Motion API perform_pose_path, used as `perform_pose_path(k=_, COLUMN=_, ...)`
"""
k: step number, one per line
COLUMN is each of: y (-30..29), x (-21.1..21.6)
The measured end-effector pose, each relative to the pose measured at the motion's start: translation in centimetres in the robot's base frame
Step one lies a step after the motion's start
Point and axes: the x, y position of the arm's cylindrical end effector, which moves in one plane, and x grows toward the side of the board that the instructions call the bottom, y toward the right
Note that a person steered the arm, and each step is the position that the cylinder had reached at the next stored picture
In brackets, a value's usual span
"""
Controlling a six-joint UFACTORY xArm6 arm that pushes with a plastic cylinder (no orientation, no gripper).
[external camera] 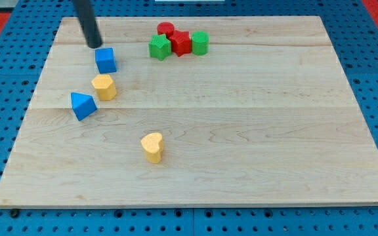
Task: Move the yellow heart into the yellow hexagon
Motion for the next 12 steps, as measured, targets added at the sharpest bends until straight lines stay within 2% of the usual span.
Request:
perform_pose_path(k=1, y=4.4, x=8.9)
perform_pose_path(k=2, y=5.1, x=11.5)
perform_pose_path(k=3, y=10.7, x=12.4)
perform_pose_path(k=4, y=16.6, x=17.4)
perform_pose_path(k=5, y=23.6, x=24.6)
perform_pose_path(k=6, y=18.1, x=28.3)
perform_pose_path(k=7, y=8.6, x=25.1)
perform_pose_path(k=8, y=4.6, x=20.5)
perform_pose_path(k=9, y=3.3, x=20.5)
perform_pose_path(k=10, y=8.1, x=20.9)
perform_pose_path(k=12, y=12.8, x=20.3)
